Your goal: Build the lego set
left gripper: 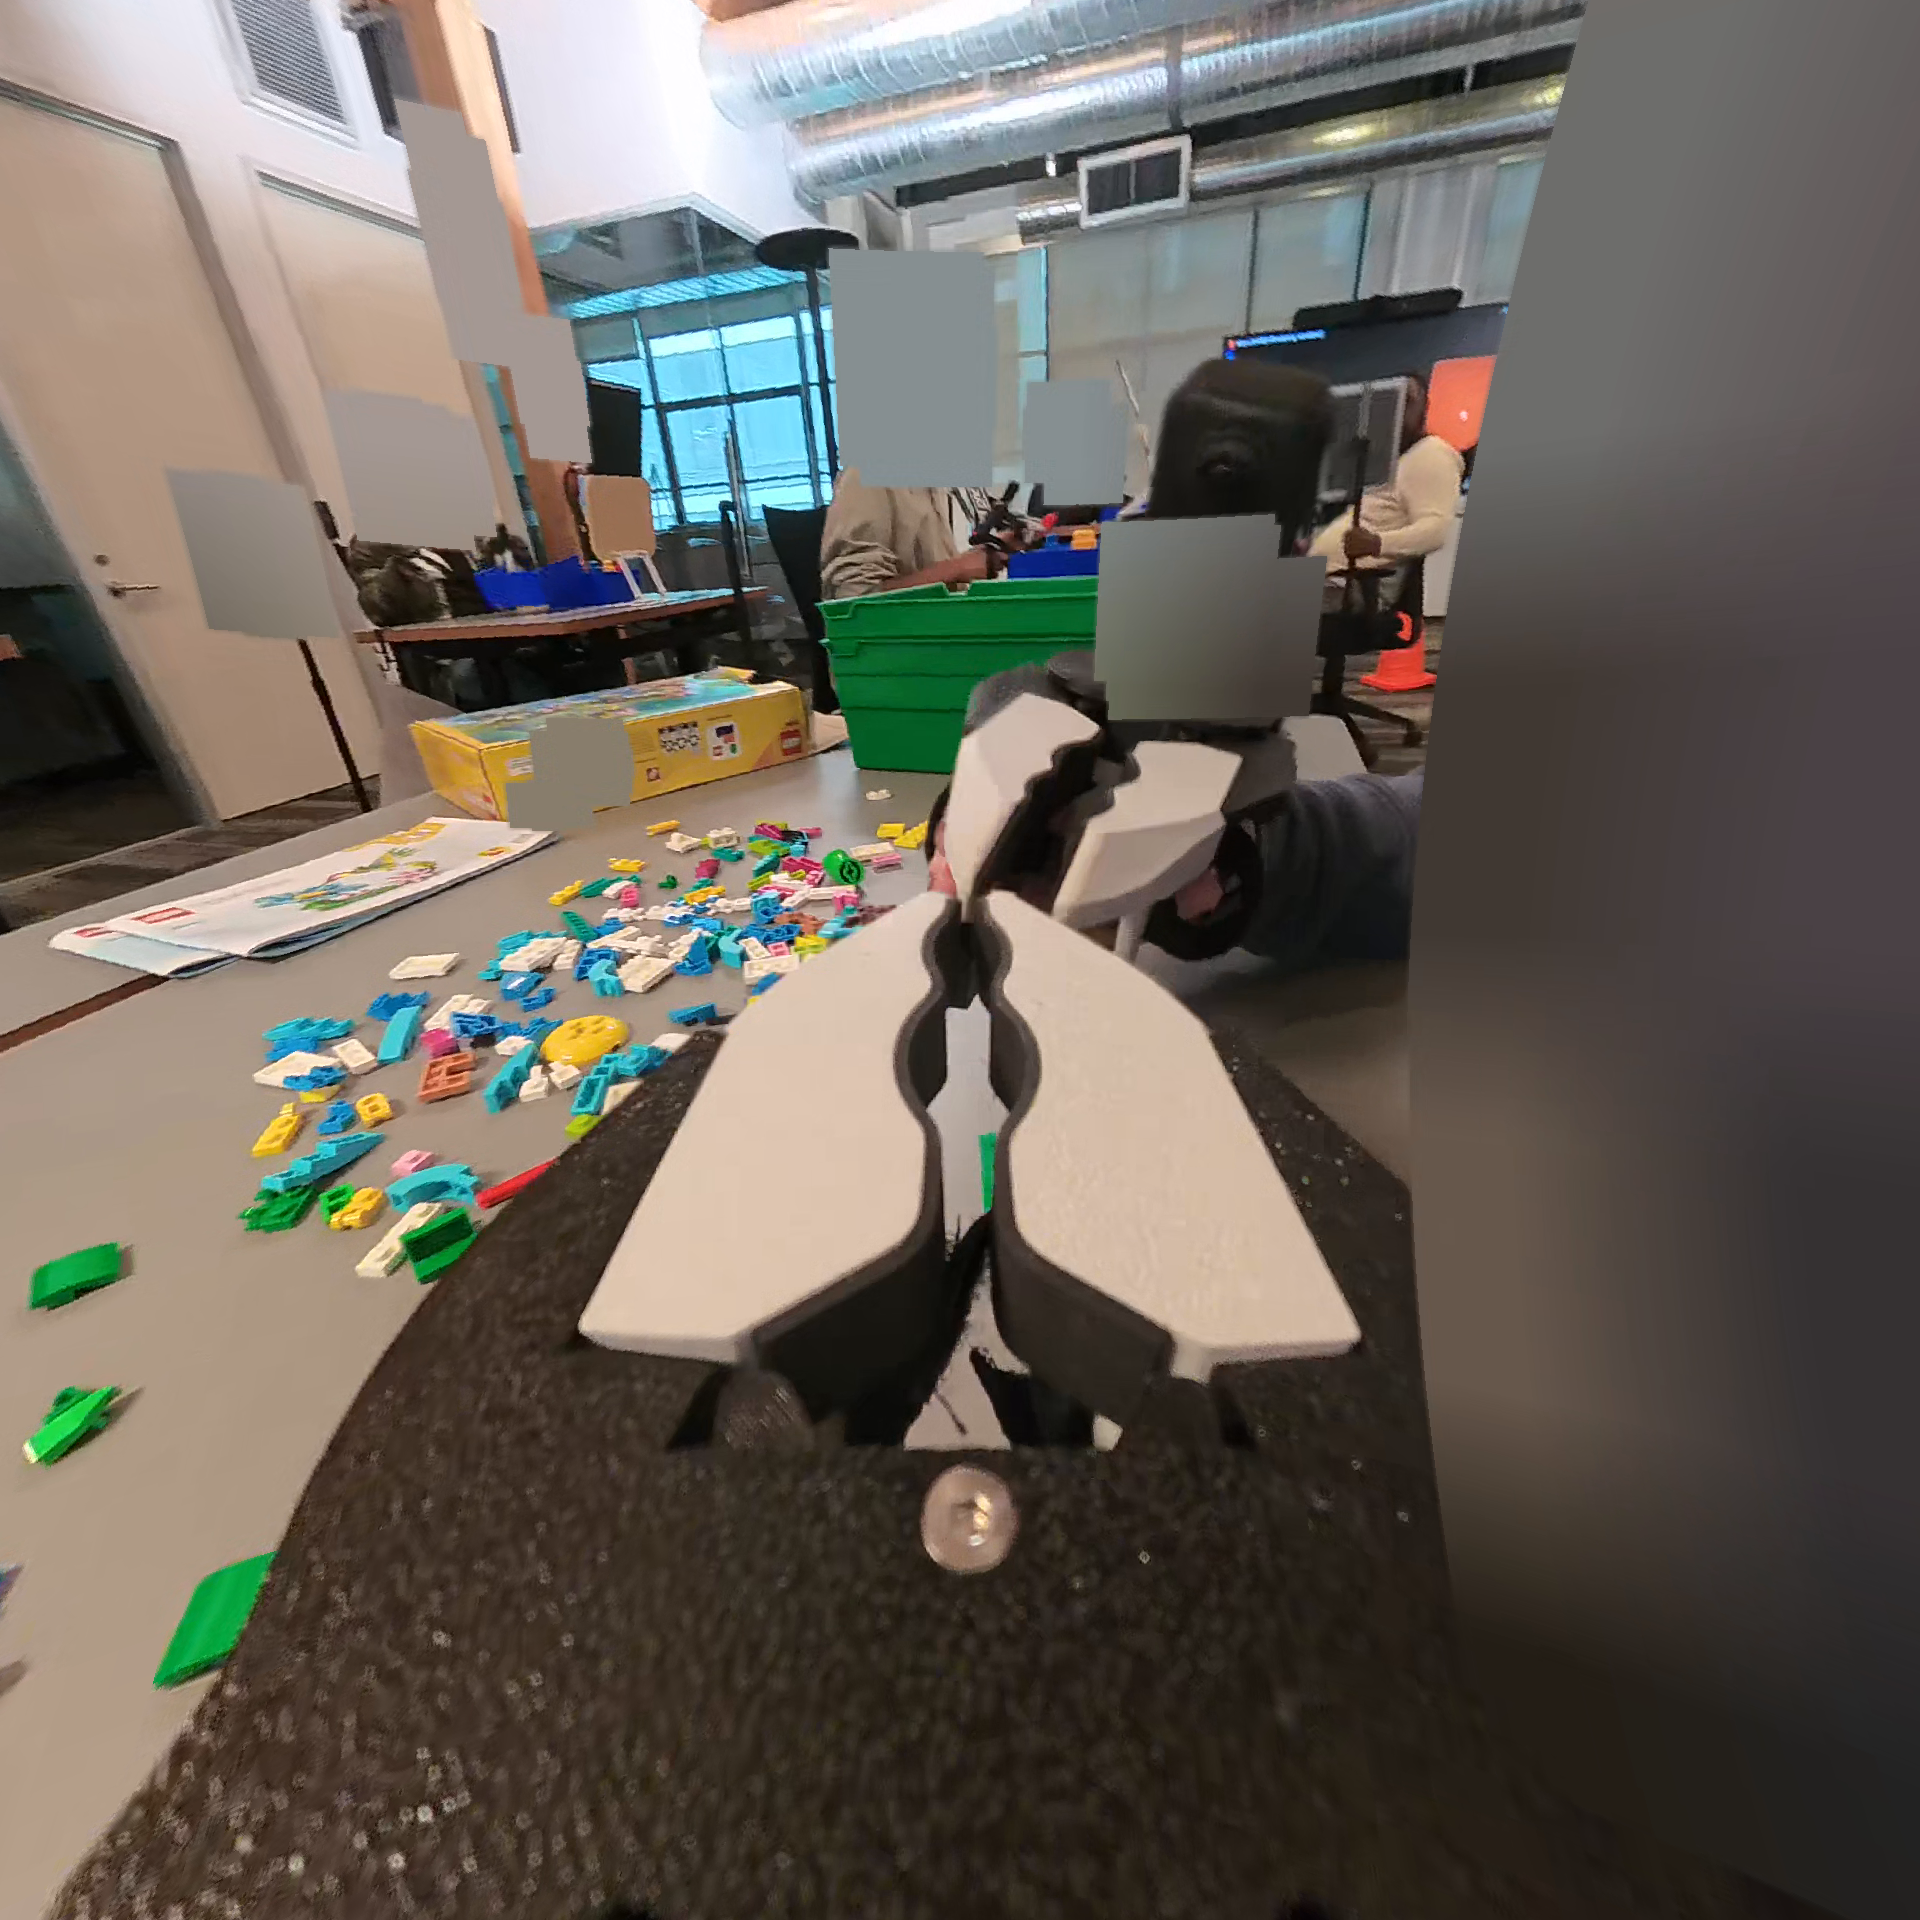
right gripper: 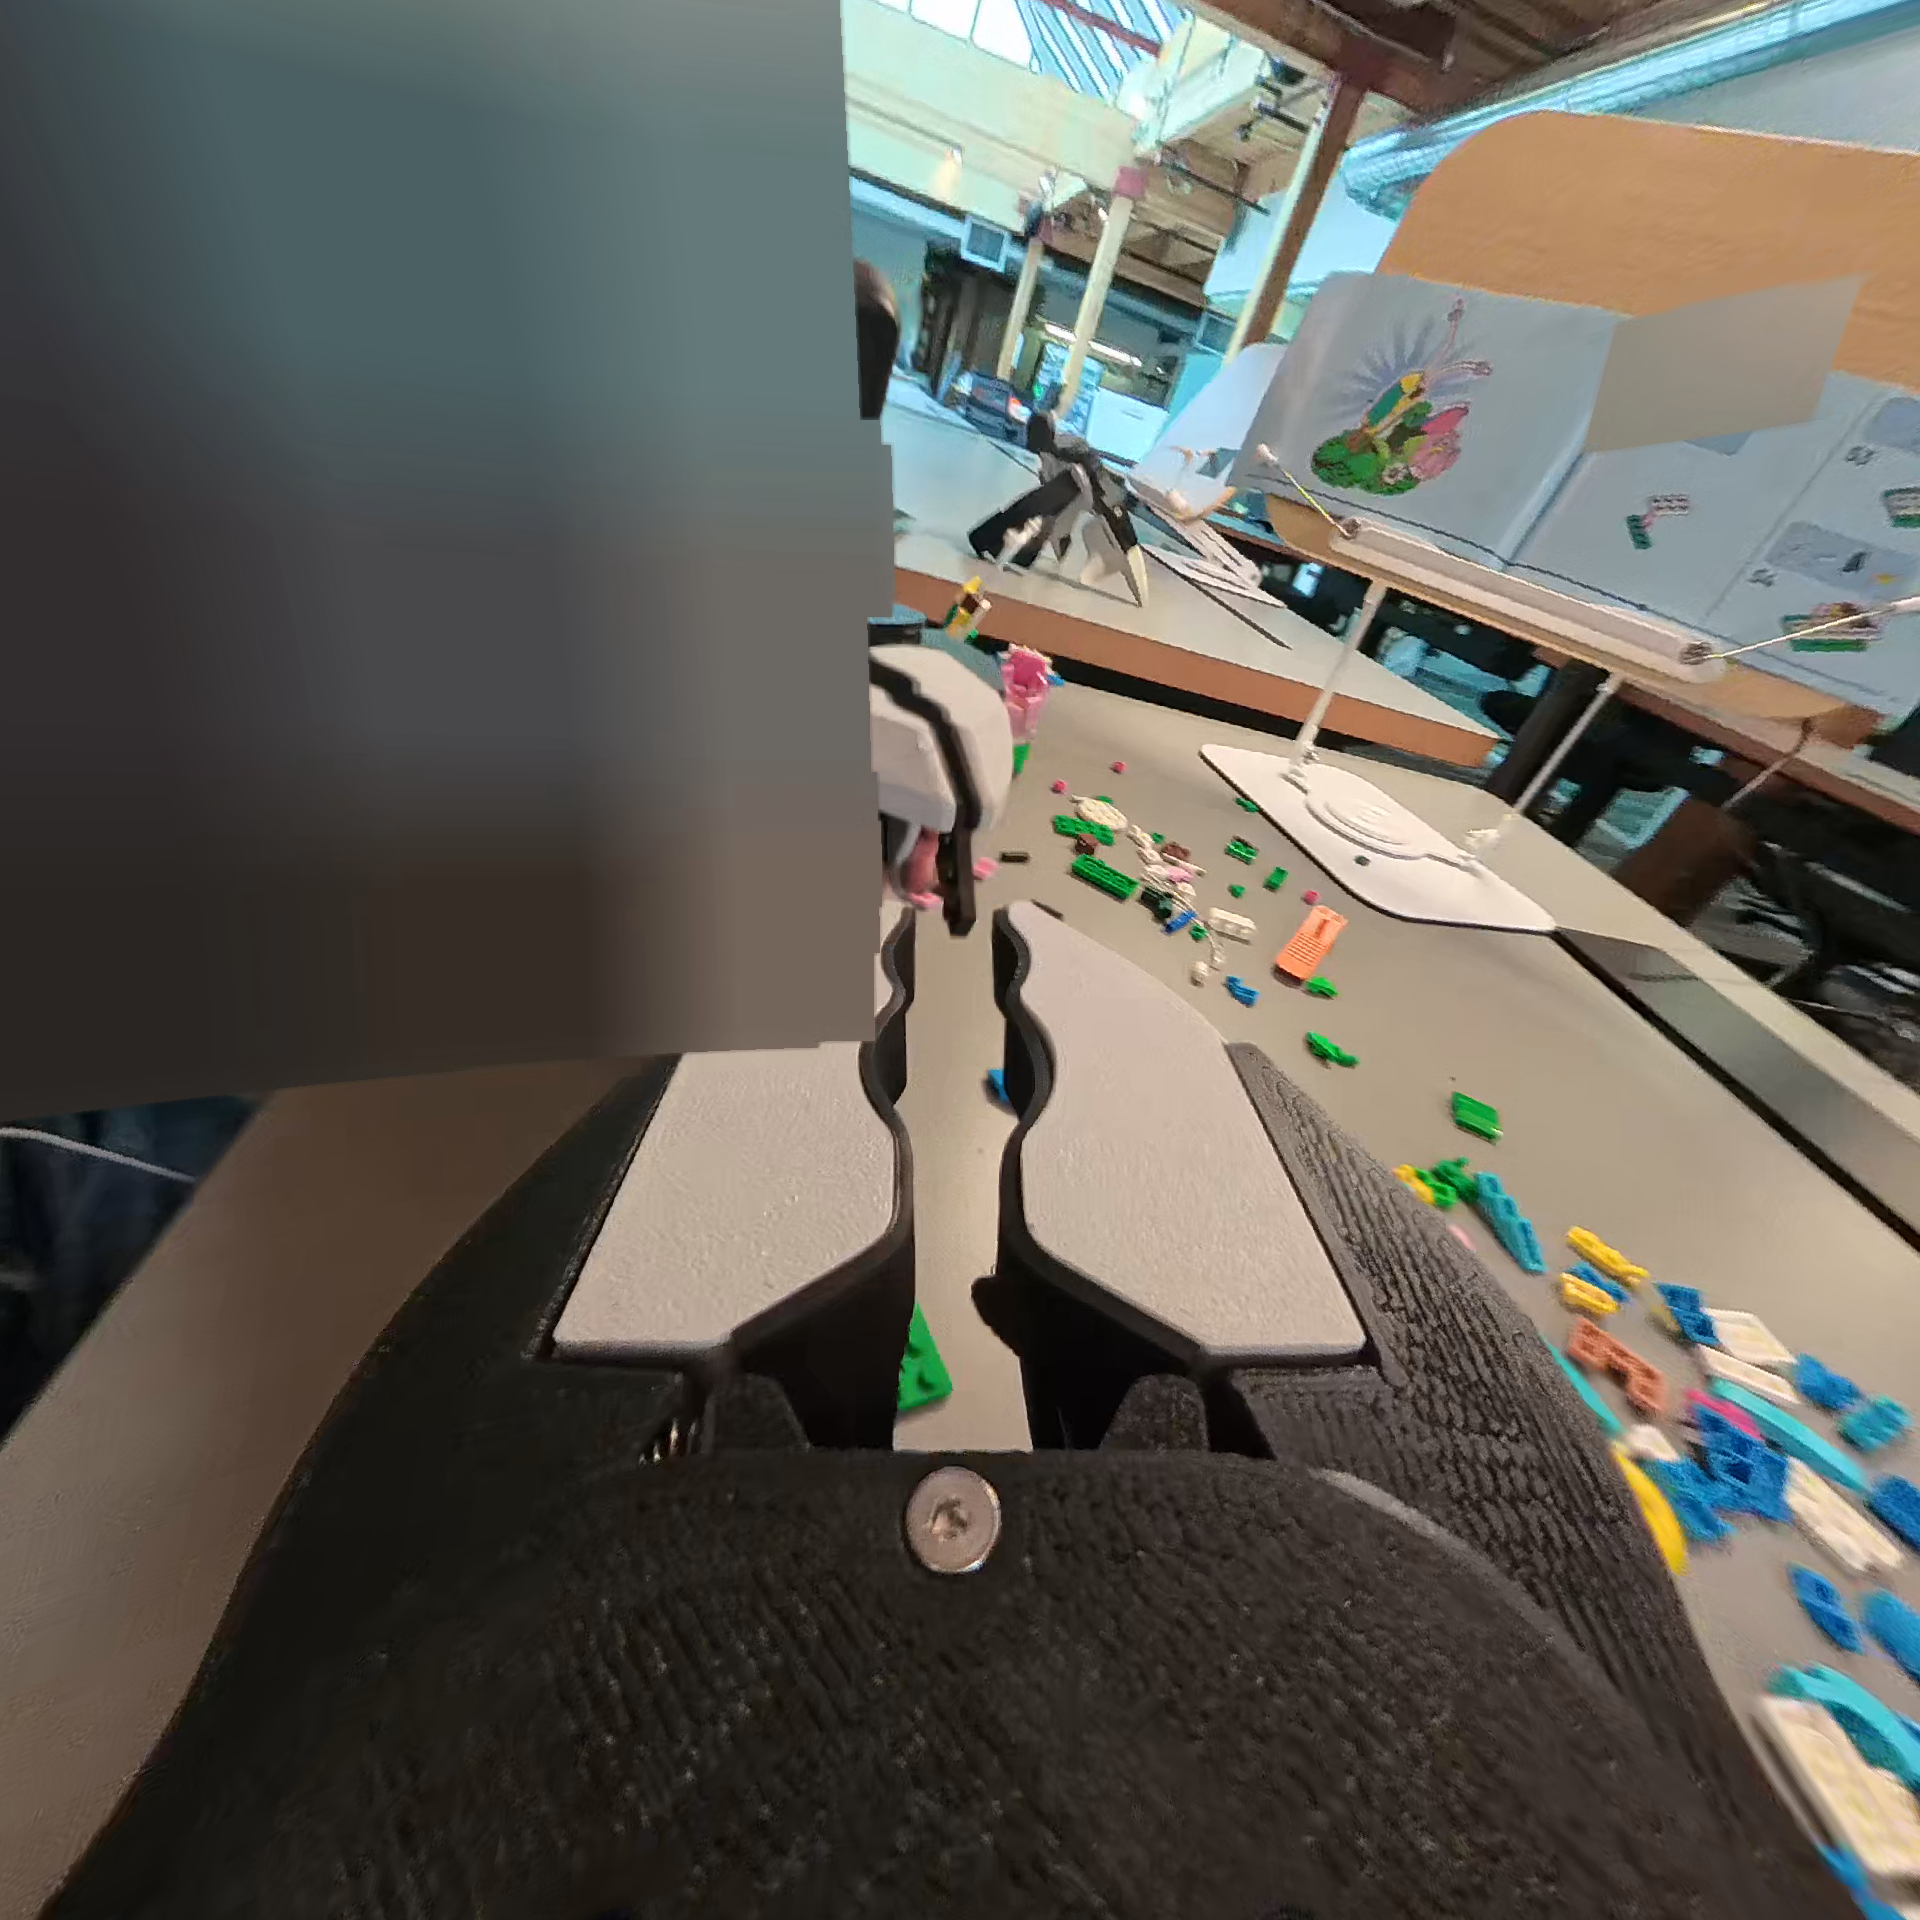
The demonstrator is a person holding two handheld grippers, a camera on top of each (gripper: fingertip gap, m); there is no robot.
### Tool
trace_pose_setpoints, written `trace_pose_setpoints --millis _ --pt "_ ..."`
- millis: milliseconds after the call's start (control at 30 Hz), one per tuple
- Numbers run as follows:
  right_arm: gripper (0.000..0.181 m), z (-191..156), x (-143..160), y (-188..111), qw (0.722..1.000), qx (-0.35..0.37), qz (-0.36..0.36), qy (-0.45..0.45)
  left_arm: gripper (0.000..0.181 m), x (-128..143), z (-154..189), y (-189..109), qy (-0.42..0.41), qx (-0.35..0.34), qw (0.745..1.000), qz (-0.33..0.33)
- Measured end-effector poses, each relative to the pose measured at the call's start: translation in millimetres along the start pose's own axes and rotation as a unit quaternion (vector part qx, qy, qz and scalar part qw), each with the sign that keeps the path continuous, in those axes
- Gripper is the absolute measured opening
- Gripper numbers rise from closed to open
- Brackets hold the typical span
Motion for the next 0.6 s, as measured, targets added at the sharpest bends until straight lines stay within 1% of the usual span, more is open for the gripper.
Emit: trace_pose_setpoints --millis 33,133,300,400,433,467,600 --pt "0.012 -1 -2 -1 1.000 -0.006 0.006 0.011 0.002 1 2 1 0.004 0.006 1.000 -0.005" --pt "0.012 -1 -3 -2 1.000 -0.013 0.009 0.020 0.002 2 6 3 0.009 0.018 1.000 -0.012" --pt "0.012 -11 8 4 0.999 -0.027 -0.026 -0.019 0.002 2 8 3 0.006 0.026 1.000 -0.009" --pt "0.012 -13 10 6 0.999 -0.024 -0.033 -0.036 0.002 3 9 4 0.008 0.028 0.999 -0.013" --pt "0.010 -12 10 5 0.999 -0.020 -0.033 -0.036 0.002 3 9 4 0.009 0.028 0.999 -0.014" --pt "0.004 -10 10 5 0.999 -0.016 -0.032 -0.034 0.002 3 9 5 0.009 0.027 0.999 -0.014" --pt "0.004 -7 10 5 0.999 -0.013 -0.034 -0.013 0.002 4 6 5 0.007 0.017 1.000 -0.016"
Point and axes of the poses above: each gripper's, where its closed fingertips meet, y out along the fingers, x out of its underside, z = x × y across the jaws, the point moved 1 cm from there along -y, back along the fingers, and after that the axes turned 7 degrees about x, right-handed, at the moved point
